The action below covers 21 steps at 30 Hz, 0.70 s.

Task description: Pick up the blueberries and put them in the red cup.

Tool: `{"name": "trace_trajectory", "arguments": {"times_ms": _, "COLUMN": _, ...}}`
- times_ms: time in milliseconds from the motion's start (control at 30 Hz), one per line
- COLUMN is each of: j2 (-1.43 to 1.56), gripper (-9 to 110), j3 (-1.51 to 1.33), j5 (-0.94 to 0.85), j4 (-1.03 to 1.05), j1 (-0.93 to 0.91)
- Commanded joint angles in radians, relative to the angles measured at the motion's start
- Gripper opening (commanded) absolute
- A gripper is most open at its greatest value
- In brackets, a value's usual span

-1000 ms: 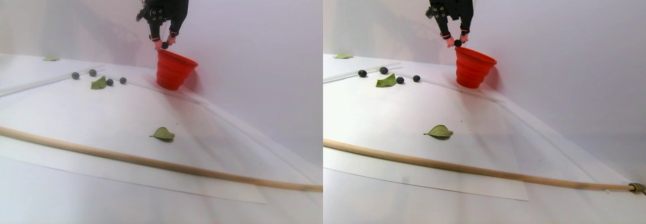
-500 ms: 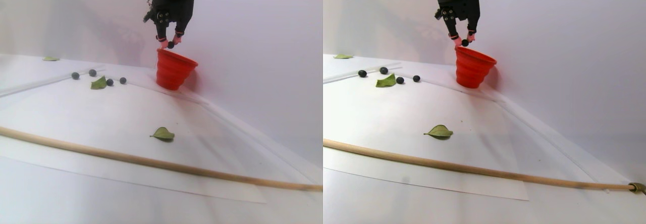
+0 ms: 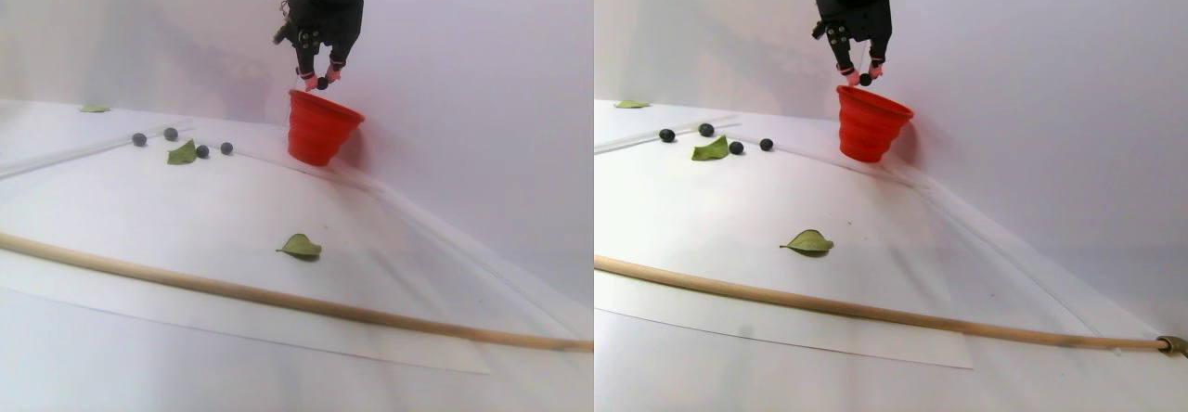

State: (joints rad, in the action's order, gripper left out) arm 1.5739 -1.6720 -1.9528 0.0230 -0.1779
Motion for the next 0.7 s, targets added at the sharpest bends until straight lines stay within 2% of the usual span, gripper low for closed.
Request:
{"name": "trace_trajectory", "arguments": {"times_ms": 0, "j2": 0.031, "gripper": 15, "j3": 0.104, "j5": -0.005, "j4": -0.034, "j1": -0.063}}
{"name": "trace_trajectory", "arguments": {"times_ms": 100, "j2": 0.029, "gripper": 21, "j3": 0.104, "j5": 0.003, "j4": -0.049, "j1": -0.061}}
{"name": "trace_trajectory", "arguments": {"times_ms": 667, "j2": 0.132, "gripper": 20, "j3": 0.035, "j5": 0.057, "j4": -0.038, "j1": -0.003}}
